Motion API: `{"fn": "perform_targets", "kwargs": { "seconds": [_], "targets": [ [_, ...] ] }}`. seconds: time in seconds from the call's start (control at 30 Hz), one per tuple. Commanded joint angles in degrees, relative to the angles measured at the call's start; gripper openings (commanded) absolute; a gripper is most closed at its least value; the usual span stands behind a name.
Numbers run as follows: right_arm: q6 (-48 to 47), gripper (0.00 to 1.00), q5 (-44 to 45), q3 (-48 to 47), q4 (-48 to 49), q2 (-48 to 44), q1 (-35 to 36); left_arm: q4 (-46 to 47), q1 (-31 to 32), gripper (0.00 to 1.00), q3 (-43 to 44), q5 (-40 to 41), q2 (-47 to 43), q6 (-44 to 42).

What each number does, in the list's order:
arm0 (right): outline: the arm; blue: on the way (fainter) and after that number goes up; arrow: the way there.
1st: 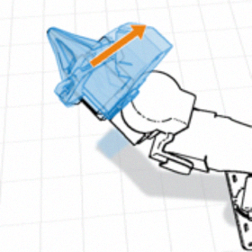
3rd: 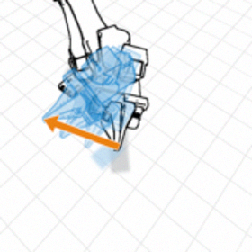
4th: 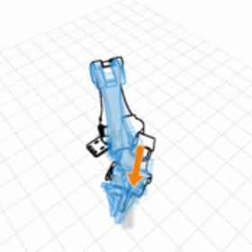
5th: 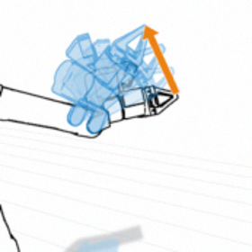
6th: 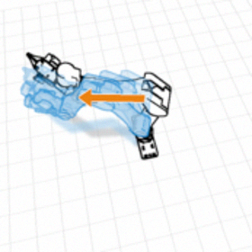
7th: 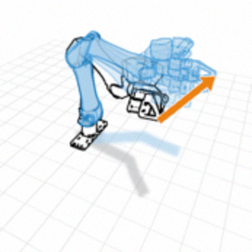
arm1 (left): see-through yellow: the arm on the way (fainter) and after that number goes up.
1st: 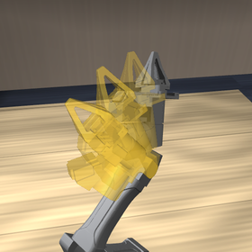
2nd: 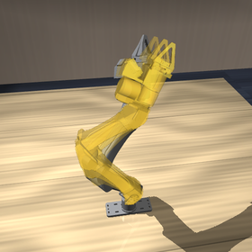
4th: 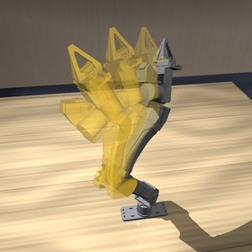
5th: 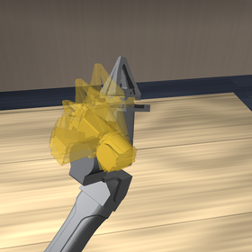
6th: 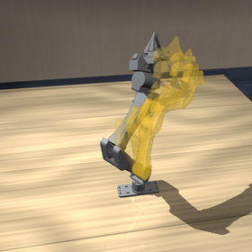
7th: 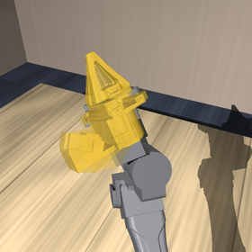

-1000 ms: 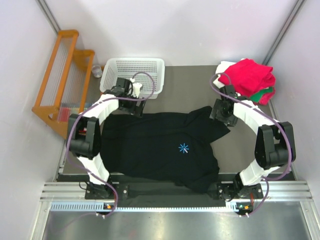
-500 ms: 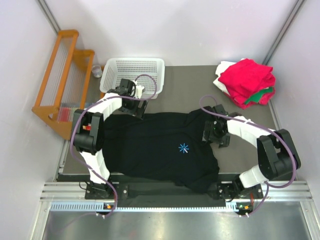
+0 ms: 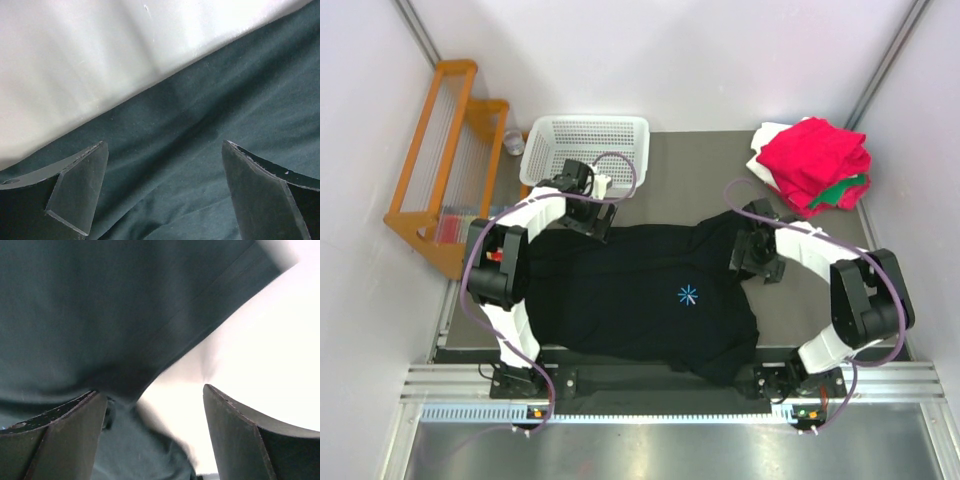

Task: Fold and stack the t-shirts
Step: Fold the tshirt

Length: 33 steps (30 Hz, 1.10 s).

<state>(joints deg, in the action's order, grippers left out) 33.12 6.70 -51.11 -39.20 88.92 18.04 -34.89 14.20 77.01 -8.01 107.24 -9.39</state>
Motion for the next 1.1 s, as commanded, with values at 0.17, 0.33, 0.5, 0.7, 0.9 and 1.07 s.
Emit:
{"fn": "perform_targets", "kwargs": {
  "seconds": [0.17,0.33,0.5,0.7,0.9,1.07],
  "targets": [
    [0.2,0.77,5.3,-7.9,2.4,0.8,-8.4,-1.1,0.2,0.99,-2.3,1.4,-4.8,-2.0],
    [0.1,0.78,5.9,-7.2,2.5,-0.6,-9.6,-0.3,0.2,0.99,-3.7,1.9,-5.2,-2.3],
    [-0.3,0.76,6.5,-6.1,4.3,1.6,-11.7,-0.1,0.2,0.99,-4.6,2.8,-6.2,-2.3],
    [-0.1,0.73,6.1,-6.5,6.0,4.1,-14.3,0.0,0.0,0.99,-7.0,4.7,-9.1,-3.1],
    [-0.1,0.64,5.3,-6.8,7.5,5.6,-14.8,0.3,-0.2,0.99,-9.4,5.6,-11.6,-3.3],
    [-0.3,0.53,4.4,-7.4,8.3,6.9,-14.9,0.9,-0.3,0.99,-10.9,6.0,-12.6,-3.0]
  ]
}}
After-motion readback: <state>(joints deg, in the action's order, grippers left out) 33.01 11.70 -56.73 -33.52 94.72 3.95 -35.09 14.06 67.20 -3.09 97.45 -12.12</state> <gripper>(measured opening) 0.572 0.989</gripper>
